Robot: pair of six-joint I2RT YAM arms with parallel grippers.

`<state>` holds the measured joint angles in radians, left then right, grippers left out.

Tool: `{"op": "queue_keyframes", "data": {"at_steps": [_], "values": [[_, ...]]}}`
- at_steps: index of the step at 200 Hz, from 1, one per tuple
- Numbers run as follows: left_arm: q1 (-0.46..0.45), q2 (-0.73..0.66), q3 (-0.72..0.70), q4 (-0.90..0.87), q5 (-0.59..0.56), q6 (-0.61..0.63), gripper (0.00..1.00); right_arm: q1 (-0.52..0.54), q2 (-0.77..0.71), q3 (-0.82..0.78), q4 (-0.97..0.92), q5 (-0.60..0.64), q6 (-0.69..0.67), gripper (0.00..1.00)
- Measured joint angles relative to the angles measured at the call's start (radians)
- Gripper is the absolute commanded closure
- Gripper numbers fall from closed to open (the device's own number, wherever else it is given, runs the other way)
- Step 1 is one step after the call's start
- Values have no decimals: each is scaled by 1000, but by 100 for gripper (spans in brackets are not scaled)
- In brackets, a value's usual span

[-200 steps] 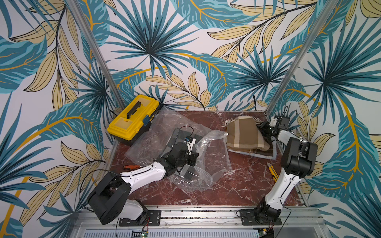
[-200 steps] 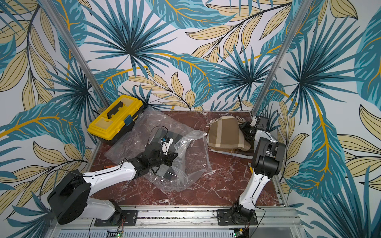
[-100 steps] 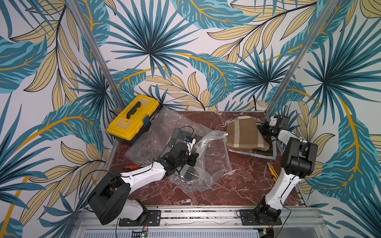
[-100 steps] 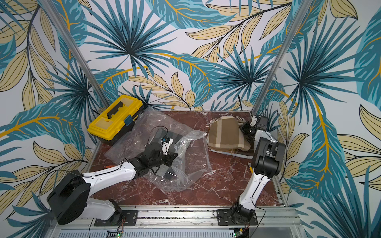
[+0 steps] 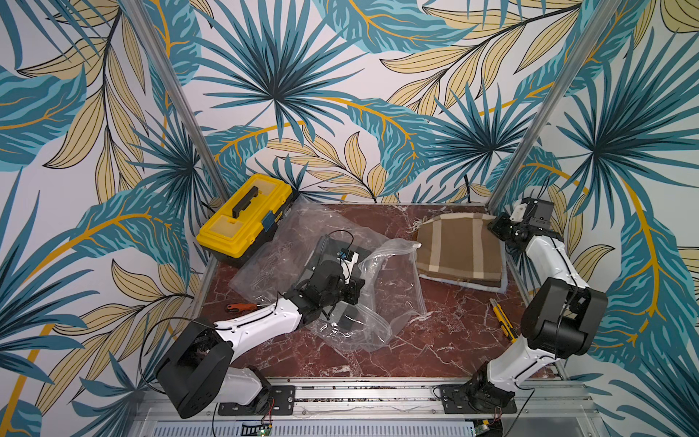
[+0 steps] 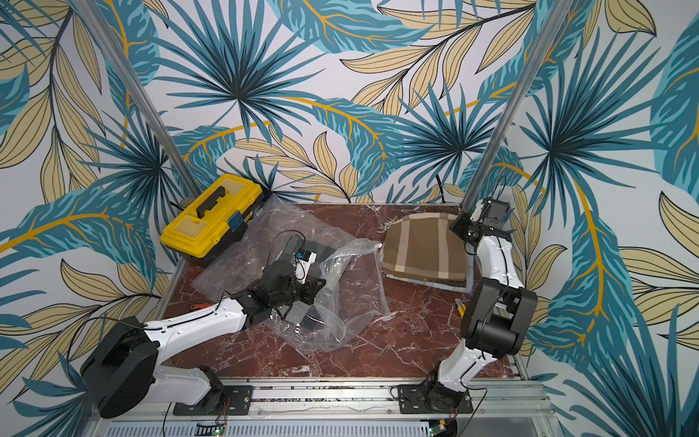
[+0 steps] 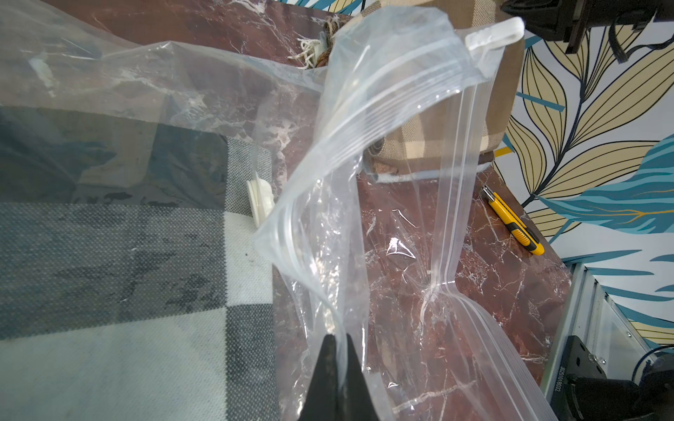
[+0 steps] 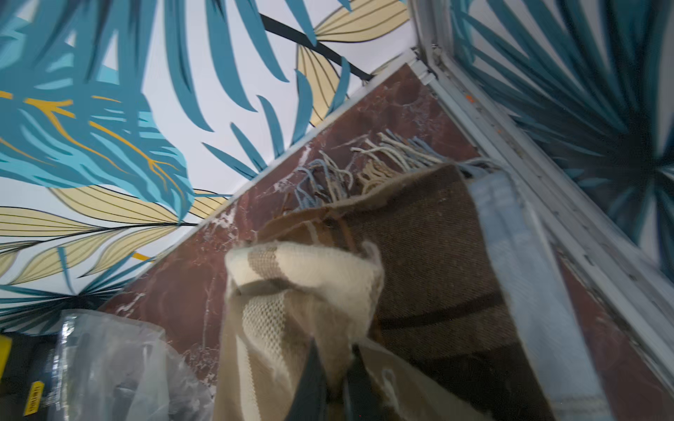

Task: Take the blanket out of the vacuum bag
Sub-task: Place the blanket at the center of the board.

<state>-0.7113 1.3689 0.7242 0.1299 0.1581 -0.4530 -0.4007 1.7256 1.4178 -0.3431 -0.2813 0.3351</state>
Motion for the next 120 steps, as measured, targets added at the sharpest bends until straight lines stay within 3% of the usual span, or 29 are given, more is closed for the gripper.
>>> {"op": "queue_keyframes", "data": {"at_steps": [72,120], "values": [[0,-13,-14,0,3,0,100,1,-1,1,-135,255,-72,100],[0,-13,-12,-19,3,1,100,1,4,15,-137,323,-85,100]]}}
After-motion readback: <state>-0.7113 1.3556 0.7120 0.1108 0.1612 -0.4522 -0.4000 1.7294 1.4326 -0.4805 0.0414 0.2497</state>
